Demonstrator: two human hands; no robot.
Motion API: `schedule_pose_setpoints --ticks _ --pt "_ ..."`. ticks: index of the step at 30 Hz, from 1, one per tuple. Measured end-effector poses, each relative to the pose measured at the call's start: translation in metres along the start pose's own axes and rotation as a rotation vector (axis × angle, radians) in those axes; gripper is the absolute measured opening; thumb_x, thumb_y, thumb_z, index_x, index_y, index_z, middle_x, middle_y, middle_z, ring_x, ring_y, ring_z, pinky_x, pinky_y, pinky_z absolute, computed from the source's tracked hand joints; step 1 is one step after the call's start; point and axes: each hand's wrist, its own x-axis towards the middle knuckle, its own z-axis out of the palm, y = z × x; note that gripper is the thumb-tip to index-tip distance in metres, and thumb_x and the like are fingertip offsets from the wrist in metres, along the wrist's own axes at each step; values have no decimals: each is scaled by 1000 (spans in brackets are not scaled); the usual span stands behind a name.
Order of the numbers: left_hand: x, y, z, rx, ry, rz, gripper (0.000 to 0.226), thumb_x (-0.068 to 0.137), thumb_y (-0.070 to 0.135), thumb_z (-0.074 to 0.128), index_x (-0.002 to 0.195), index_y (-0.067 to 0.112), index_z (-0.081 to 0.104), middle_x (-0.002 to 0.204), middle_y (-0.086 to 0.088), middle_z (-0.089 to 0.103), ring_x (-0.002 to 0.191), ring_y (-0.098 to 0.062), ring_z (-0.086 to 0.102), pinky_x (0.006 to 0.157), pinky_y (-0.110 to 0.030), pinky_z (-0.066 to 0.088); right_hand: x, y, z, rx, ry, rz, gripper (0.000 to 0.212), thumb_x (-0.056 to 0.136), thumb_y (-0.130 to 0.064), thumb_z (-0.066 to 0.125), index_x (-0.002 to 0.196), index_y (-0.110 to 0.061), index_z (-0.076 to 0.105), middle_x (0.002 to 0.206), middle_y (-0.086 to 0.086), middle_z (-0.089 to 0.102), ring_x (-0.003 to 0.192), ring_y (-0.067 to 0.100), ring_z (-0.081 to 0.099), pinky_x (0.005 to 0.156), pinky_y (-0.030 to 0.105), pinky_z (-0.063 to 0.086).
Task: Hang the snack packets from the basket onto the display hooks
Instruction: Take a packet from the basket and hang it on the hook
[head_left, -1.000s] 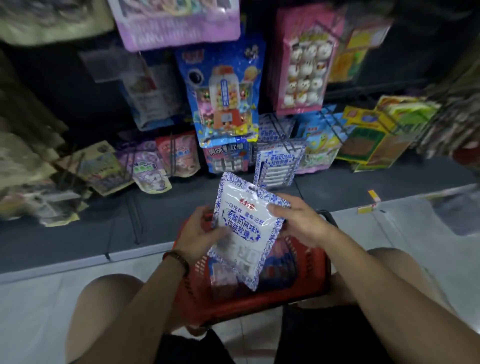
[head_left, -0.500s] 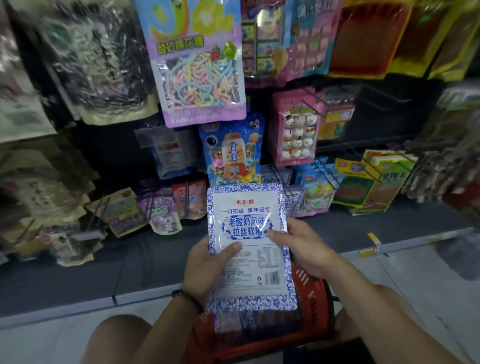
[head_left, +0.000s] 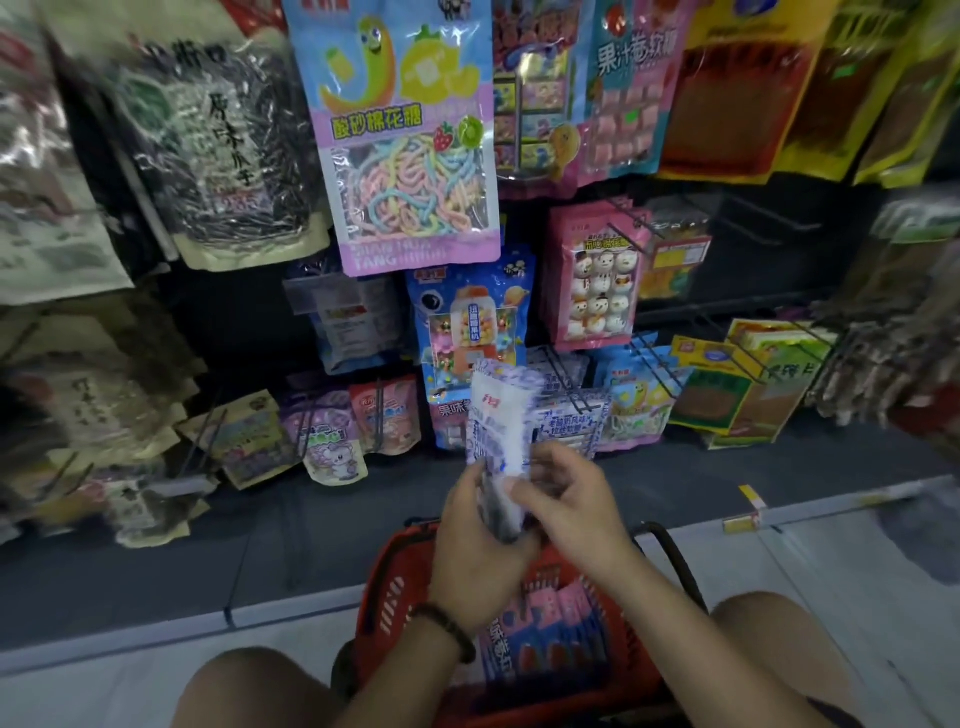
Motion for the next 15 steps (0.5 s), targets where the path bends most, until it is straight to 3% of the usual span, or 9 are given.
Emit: schedule_pose_setpoints --ticks 2,4,6,7,9,12,14,15 --pt "10 3 -4 -94 28 43 52 94 10 74 141 28 62 131 11 74 122 -9 71 101 -29 58 -5 -5 2 -111 -103 -52 25 95 -19 80 119 -27 80 114 -15 78 107 1 73 93 28 60" --pt "18 3 -14 -28 121 65 25 102 11 68 123 25 74 110 14 80 105 -8 75 84 -13 54 -6 -10 -4 -95 -189 -33 23 98 -27 77 120 -29 80 121 -10 75 107 4 72 90 27 60" --pt "26 0 -25 -14 85 21 13 105 21 67 111 24 78 94 17 80 88 -4 75 77 -21 54 1 -10 -14 -145 -123 -44 22 97 -32 77 119 -34 76 119 -12 73 108 5 70 92 30 59" --pt "28 0 -30 -64 26 -7 13 105 23 67 112 23 79 96 17 81 88 -3 75 81 -28 56 6 -8 -19 -191 -5 -37 24 95 -33 78 119 -35 73 118 -14 71 108 6 69 93 33 59" --pt "33 4 -37 -146 -67 -33 20 104 22 70 123 23 76 114 12 82 107 -6 76 94 -35 59 18 2 -29 -176 226 55 39 92 -37 82 126 -33 63 121 -13 64 108 10 65 93 39 57" --pt "38 8 -41 -184 -122 -11 33 101 18 73 133 24 69 127 11 78 120 -9 73 102 -31 58 34 16 -42 82 185 260 71 80 -55 87 139 -25 61 124 -3 67 112 19 68 99 48 56" --pt "42 8 -41 -172 -128 -13 36 100 20 75 135 26 68 129 11 77 122 -8 72 105 -33 57 40 24 -52 201 140 278 71 77 -53 90 131 -14 65 98 6 68 93 28 67 87 47 53" --pt "44 8 -40 -144 -116 -1 35 101 23 75 135 26 69 129 11 77 121 -7 72 106 -35 57 41 27 -56 227 141 258 64 77 -51 92 117 -9 65 85 14 56 82 31 57 81 47 47"
